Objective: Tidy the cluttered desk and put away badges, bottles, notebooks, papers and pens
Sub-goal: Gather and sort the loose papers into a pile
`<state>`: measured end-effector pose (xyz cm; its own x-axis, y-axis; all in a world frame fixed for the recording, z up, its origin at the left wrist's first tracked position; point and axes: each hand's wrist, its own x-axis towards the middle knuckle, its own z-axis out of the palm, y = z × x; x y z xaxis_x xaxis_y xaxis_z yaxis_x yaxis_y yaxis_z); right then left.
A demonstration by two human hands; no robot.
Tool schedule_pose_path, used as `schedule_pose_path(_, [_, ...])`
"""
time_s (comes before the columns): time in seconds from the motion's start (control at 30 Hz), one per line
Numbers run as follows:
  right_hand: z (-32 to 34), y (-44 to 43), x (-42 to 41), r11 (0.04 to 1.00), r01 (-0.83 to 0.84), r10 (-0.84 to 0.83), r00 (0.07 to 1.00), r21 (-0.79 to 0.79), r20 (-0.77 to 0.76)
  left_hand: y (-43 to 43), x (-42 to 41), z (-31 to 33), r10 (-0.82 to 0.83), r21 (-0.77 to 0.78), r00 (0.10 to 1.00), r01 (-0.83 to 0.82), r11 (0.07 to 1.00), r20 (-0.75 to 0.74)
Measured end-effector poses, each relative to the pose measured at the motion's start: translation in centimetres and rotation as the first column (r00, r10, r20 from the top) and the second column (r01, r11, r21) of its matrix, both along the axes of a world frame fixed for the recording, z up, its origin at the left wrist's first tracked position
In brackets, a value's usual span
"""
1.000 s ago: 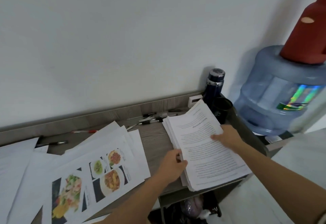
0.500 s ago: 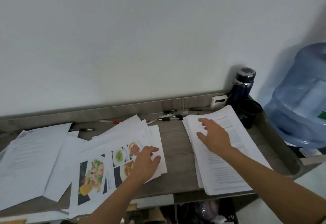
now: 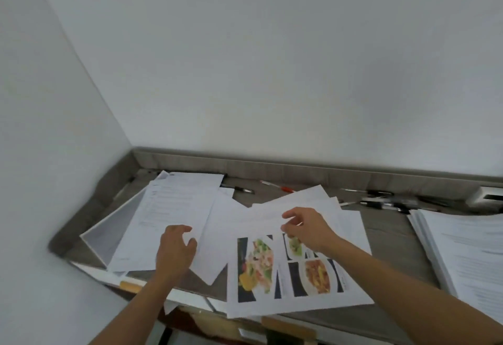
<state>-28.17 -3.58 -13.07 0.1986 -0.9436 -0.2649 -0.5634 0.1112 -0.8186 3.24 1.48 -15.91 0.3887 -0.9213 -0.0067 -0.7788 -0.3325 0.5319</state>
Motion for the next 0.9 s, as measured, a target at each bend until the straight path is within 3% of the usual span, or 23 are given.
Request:
schedule_pose_path(0.1, [0.1,-1.8,7.1,0.987,0.011,-0.036,0.987,0.157,0.158,-0.5,6.9,-0.5,0.024,0.109,0.995,-0.034,0.993,0.097])
schedule_pose_path(0.23, [-0.6,-4.1,15.5,0.930,0.048,-0.163,0.943,0.365,0.291,-0.1,12.5,-2.0,-0.100,0.392,0.970,0.006,0.920,0.221])
schedule_pose_path(0.4, [-2.4,-6.1,23.3,0.821,0.105,-0.365,0.852,0.561,0.375,0.8,13.5,-2.3,-0.324,0.469,0.904,0.166,0.868,0.279])
schedule_pose_path(0.53, [-2.6,-6.3,25.3,0.863,0.076,-0.293,0.881,0.500,0.371,0.6,13.8,-1.5,-0.285,0.225,0.951,0.254,0.941,0.116])
schedule_pose_path(0.63, [-2.3,-6.6,24.9,0.889,0.065,-0.250,0.897,0.453,0.363,-1.2,15.3,-0.8,-0.105,0.091,0.991,0.112,0.990,-0.079])
schedule_pose_path(0.7, [-1.5,-6.9,23.5,0.911,0.033,-0.200,0.907,0.410,0.371,-2.4,15.7,0.0,0.039,0.083,0.964,-0.018,0.996,-0.262])
schedule_pose_path(0.77, [-0.4,-7.0,21.4,0.911,-0.018,-0.167,0.898,0.412,0.408,-3.6,15.1,1.0,0.169,0.143,0.833,-0.109,0.984,-0.527])
schedule_pose_path(0.8, [0.2,-6.9,20.3,0.907,-0.054,-0.150,0.885,0.417,0.440,-4.1,14.5,1.7,0.197,0.167,0.718,-0.114,0.979,-0.667])
schedule_pose_path(0.87, [0.9,-6.3,18.0,0.901,-0.111,-0.112,0.875,0.420,0.470,-5.1,13.1,2.6,0.203,0.199,0.386,-0.051,0.979,-0.900])
schedule_pose_path(0.9, [1.2,-5.8,16.8,0.899,-0.133,-0.081,0.886,0.418,0.457,-5.6,12.2,3.1,0.219,0.226,0.268,-0.007,0.974,-0.938])
